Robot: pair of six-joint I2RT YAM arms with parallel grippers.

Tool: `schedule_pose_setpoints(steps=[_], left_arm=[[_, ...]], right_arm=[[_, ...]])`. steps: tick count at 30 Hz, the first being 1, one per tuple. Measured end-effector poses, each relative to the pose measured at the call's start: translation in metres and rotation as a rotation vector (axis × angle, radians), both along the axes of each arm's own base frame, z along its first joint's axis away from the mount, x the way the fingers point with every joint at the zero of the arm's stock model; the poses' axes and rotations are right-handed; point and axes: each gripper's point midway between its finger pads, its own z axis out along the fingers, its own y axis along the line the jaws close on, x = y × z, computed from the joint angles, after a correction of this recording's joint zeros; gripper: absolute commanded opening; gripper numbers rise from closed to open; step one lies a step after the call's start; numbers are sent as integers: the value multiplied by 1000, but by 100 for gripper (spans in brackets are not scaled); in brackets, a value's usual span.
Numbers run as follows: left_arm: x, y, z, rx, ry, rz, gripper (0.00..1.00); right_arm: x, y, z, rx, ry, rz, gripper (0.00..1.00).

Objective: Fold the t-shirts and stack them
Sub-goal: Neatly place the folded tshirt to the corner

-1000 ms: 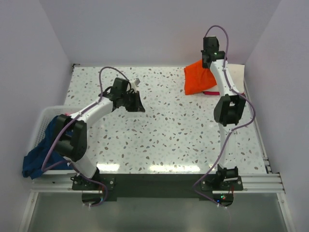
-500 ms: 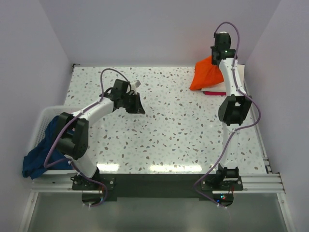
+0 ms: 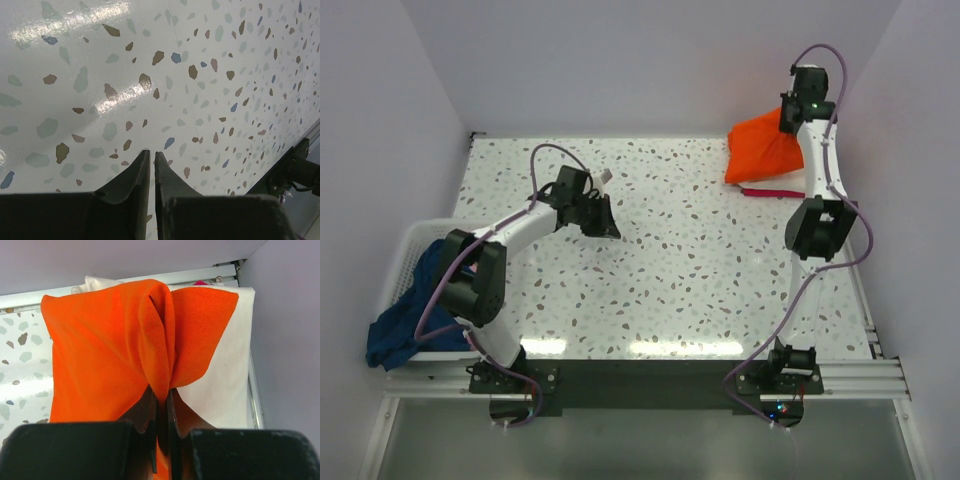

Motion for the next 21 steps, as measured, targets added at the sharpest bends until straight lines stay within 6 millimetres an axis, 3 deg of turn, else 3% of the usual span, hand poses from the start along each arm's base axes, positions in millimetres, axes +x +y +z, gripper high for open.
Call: schedule_pose_setpoints(steps=[11, 21], left_arm=[[-3, 1, -7, 5, 13, -1, 13], [-3, 1, -10, 7, 22, -1, 13]], right_arm=[[-5, -8, 32, 76, -74, -7, 0], [-7, -16, 30, 100, -76, -18, 0]])
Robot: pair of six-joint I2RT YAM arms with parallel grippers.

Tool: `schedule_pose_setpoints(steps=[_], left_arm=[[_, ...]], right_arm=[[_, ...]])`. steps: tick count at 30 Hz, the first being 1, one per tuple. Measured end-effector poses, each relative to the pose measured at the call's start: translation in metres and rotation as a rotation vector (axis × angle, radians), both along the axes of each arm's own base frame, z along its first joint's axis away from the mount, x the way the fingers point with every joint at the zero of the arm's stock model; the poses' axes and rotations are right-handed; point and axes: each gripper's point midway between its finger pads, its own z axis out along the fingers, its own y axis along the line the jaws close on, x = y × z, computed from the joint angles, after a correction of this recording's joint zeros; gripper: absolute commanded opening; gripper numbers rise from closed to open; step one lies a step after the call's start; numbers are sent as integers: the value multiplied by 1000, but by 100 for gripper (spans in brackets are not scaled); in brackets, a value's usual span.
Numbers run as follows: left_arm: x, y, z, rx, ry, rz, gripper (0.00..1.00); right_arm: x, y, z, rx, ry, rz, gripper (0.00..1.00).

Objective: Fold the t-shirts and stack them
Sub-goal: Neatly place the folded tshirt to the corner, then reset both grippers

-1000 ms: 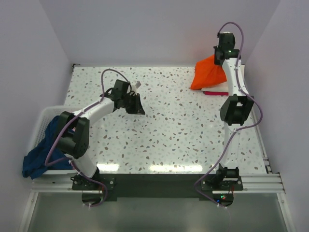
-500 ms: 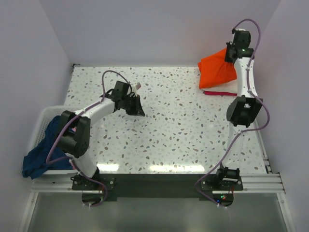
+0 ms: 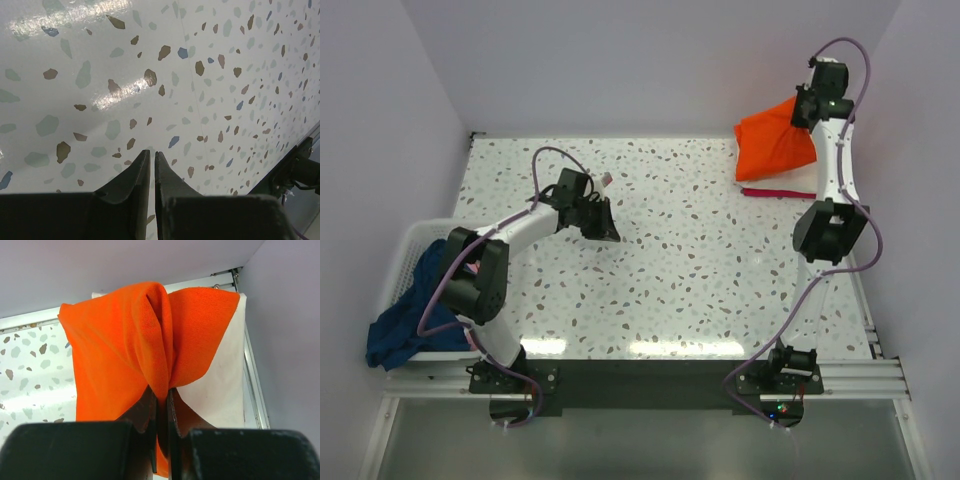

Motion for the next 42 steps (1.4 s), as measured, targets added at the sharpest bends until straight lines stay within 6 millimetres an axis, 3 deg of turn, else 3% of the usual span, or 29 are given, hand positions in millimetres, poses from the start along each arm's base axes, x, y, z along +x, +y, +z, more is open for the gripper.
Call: schedule_pose_setpoints(steps=[5, 6, 7, 10, 13, 17, 22, 27, 32, 35, 37, 42], left_arm=[[0, 0, -1, 0, 1, 0, 13], [0, 0, -1, 1, 2, 0, 13], [0, 0, -2, 0, 4, -1, 13], [-1, -1, -2, -3, 8, -4, 15], [-1, -1, -2, -7, 8, -7, 18], [-1, -2, -1, -13, 5, -10, 20], [-1, -3, 0, -14, 5, -11, 21], [0, -3, 7, -19, -14, -10, 22], [1, -1, 31, -34, -78, -4, 22], [-4, 2, 45, -41, -116, 2, 23], [-8, 5, 51, -43, -136, 6, 23], [-22, 13, 62, -42, -175, 19, 23]], right_arm=[[2, -11, -8, 6, 2, -15, 0], [4, -15, -10, 7, 0, -18, 7], [6, -19, -15, 9, 2, -25, 41], [11, -31, -34, 25, 10, -56, 98], [11, -39, -48, 34, 29, -73, 99], [12, -40, -48, 53, 20, -85, 99], [3, -15, -46, 92, 26, -67, 99], [-19, 32, -40, 141, 39, -27, 99], [-54, 104, -31, 187, 40, 62, 99], [-86, 152, -34, 227, 41, 135, 99], [-121, 182, -43, 240, 73, 181, 99], [-192, 231, -55, 275, 93, 293, 99]])
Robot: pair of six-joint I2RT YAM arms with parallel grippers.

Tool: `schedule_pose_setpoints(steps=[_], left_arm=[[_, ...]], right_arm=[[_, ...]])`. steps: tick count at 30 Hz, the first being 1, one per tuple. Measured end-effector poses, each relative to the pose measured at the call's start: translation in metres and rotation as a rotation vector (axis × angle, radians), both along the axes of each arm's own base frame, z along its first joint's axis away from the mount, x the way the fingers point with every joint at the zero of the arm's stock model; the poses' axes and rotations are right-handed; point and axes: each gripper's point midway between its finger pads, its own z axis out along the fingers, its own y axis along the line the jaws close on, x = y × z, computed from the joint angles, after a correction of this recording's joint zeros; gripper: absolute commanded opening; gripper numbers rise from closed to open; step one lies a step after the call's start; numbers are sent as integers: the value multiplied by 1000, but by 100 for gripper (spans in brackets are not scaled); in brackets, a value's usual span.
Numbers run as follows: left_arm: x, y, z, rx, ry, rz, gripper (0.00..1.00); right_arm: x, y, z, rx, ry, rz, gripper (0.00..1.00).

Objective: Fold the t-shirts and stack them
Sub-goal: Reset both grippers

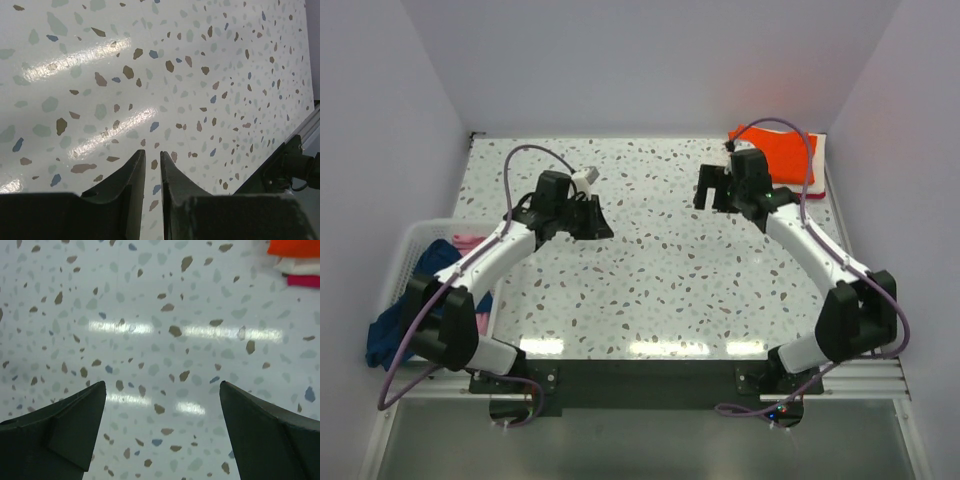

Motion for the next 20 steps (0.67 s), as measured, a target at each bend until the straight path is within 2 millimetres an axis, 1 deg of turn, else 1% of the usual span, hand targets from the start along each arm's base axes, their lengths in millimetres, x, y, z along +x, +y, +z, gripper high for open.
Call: schedule_pose_setpoints(steps=[2, 3, 4, 5, 6, 8, 12, 18, 20], left_arm=[[-5, 3, 2, 3, -13, 7, 24], [-8, 6, 4, 6, -21, 12, 24], [-11, 9, 5, 9, -29, 18, 24], [-14, 11, 6, 12, -36, 23, 24], [-17, 13, 7, 15, -45, 30, 24], [-23, 18, 10, 19, -64, 41, 25], [-33, 26, 9, 31, -84, 60, 25], [-40, 35, 2, 51, -90, 83, 25], [-42, 36, 3, 53, -97, 89, 25]], right_arm=[[-29, 8, -6, 25, 4, 30, 99], [-40, 9, -8, 37, 3, 38, 99], [-56, 10, -12, 53, 4, 44, 99], [-66, 10, -15, 67, 4, 51, 99], [-82, 8, -19, 87, 10, 54, 99], [-96, 7, -20, 107, 11, 62, 99], [-111, 2, -13, 121, -9, 64, 99], [-122, -3, 7, 131, -70, 70, 99], [-124, -4, 9, 129, -76, 72, 99]])
